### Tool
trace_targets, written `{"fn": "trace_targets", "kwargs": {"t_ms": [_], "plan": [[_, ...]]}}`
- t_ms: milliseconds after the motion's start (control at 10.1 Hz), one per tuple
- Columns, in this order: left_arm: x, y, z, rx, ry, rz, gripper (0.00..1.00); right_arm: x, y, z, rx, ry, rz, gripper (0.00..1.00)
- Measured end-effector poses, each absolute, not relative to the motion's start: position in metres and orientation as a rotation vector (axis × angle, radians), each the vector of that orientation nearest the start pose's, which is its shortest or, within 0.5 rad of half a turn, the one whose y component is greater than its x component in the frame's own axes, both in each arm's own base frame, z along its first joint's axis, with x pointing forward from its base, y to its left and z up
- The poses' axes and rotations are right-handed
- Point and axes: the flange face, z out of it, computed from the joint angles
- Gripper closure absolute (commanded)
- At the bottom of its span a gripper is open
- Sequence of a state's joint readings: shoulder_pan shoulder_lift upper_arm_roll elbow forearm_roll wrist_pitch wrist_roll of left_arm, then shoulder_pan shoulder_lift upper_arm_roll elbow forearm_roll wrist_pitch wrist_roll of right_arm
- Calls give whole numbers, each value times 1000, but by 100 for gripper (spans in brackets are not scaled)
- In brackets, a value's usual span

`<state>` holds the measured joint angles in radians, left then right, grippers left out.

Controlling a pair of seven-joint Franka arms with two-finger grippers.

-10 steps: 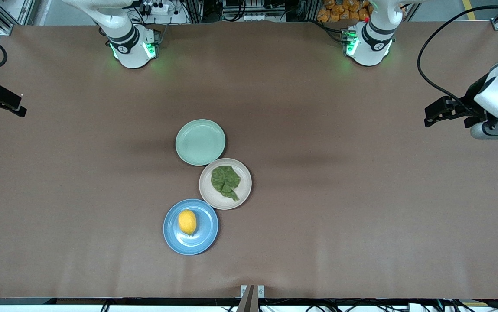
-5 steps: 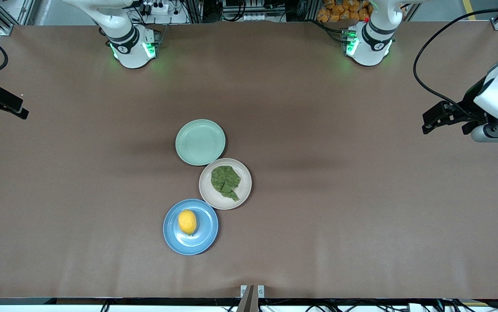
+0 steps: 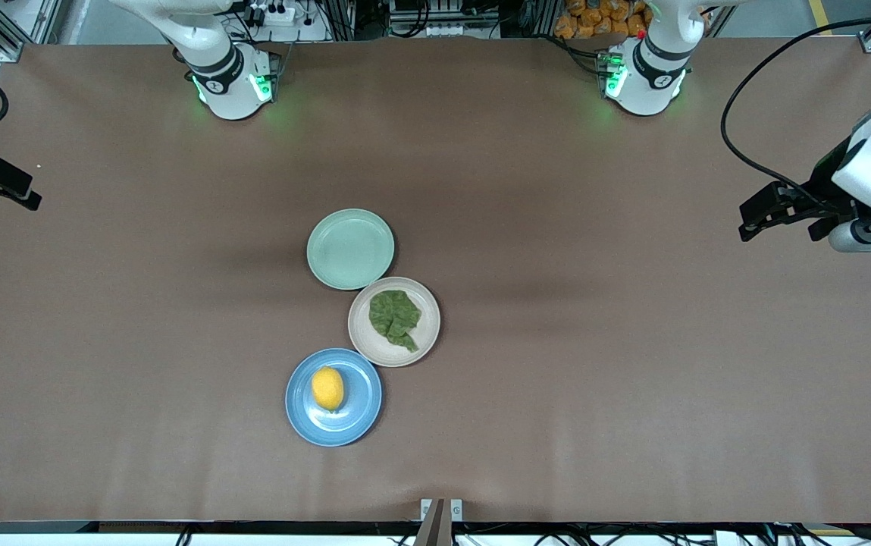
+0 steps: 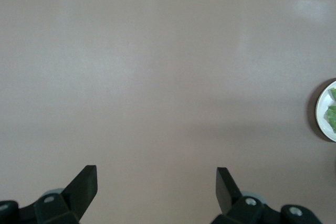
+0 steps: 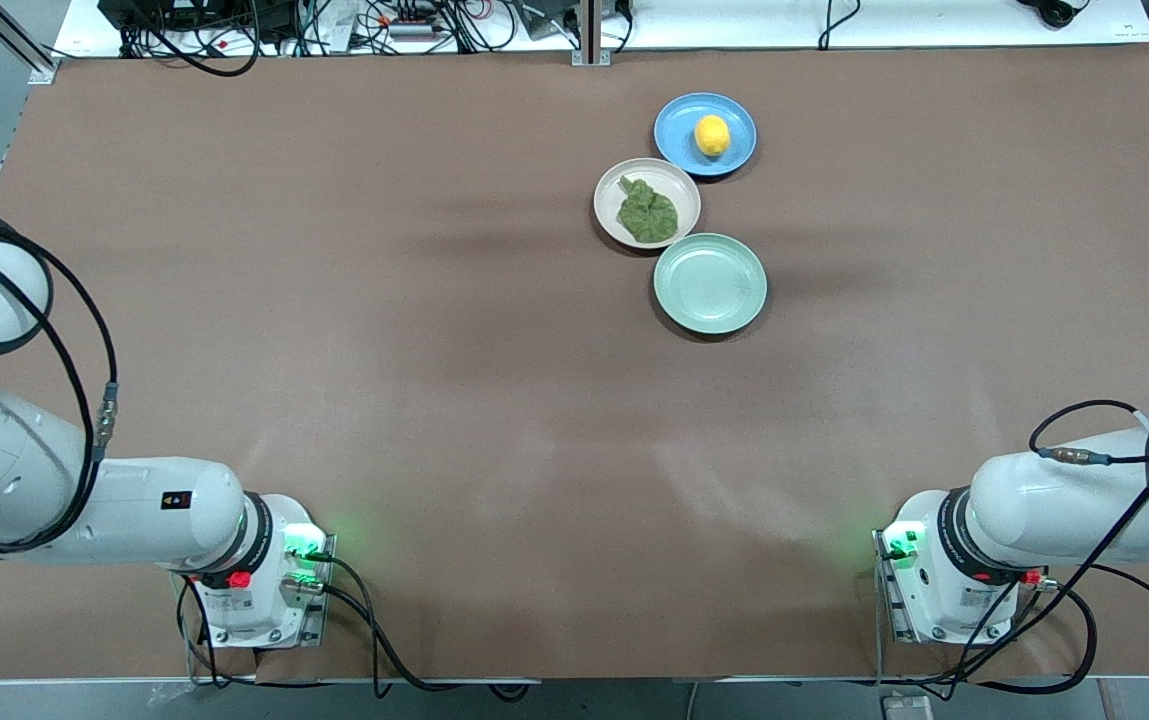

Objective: Pick lemon and lettuce from blue and beige plates

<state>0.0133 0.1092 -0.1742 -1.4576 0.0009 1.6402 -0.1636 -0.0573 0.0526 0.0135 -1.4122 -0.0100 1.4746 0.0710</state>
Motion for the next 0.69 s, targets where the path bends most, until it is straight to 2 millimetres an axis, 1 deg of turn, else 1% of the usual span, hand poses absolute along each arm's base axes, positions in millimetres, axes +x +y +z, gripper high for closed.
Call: {"fn": "trace_targets", "kwargs": {"t_ms": [198,395,691], "plan": [[588,-91,612,-3168,-3,-82,0,561,-26,662,-3147,183,-34,0],[589,-94,607,-3167,6,-68,0,562,-26,662,-3148,183,-38,0],[591,-104,597,-3168,33,-40,0,562,-27,662,-3149,184,-38,0]]}}
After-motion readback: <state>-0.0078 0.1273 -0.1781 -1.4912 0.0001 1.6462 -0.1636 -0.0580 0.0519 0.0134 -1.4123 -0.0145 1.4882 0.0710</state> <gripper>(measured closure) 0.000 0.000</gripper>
